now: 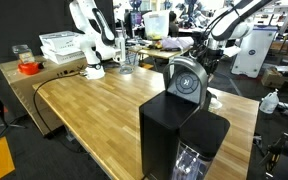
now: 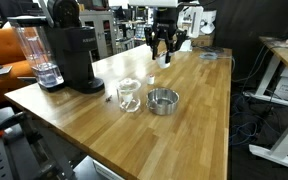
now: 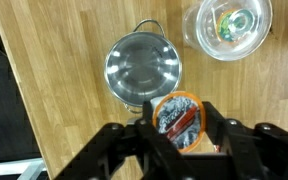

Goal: Pick the lid on the table, put it on the jar, then put one cup in the pot and another cup inside the coffee maker

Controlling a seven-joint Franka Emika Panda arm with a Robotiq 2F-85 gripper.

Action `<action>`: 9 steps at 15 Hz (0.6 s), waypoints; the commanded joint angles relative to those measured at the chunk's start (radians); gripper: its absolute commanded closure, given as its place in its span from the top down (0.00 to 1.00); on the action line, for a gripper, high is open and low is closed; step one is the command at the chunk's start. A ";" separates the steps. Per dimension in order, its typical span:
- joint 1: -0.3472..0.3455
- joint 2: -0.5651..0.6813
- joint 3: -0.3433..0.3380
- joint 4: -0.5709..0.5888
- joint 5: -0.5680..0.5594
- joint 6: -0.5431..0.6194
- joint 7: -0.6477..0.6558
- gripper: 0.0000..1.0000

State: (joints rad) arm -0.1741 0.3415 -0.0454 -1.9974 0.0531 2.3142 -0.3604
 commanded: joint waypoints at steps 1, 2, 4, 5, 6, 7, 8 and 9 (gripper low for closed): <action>-0.003 -0.035 -0.003 -0.057 0.014 0.044 0.026 0.27; -0.005 -0.034 -0.005 -0.062 0.016 0.046 0.034 0.27; -0.009 -0.024 -0.012 -0.063 0.020 0.044 0.050 0.27; -0.011 -0.019 -0.017 -0.063 0.021 0.042 0.055 0.27; -0.015 -0.013 -0.020 -0.062 0.026 0.038 0.055 0.27; -0.020 -0.008 -0.022 -0.060 0.035 0.035 0.051 0.27; -0.025 0.000 -0.025 -0.054 0.044 0.029 0.045 0.27; -0.031 0.008 -0.025 -0.047 0.052 0.024 0.040 0.27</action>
State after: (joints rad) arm -0.1848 0.3385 -0.0760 -2.0503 0.0742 2.3321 -0.3120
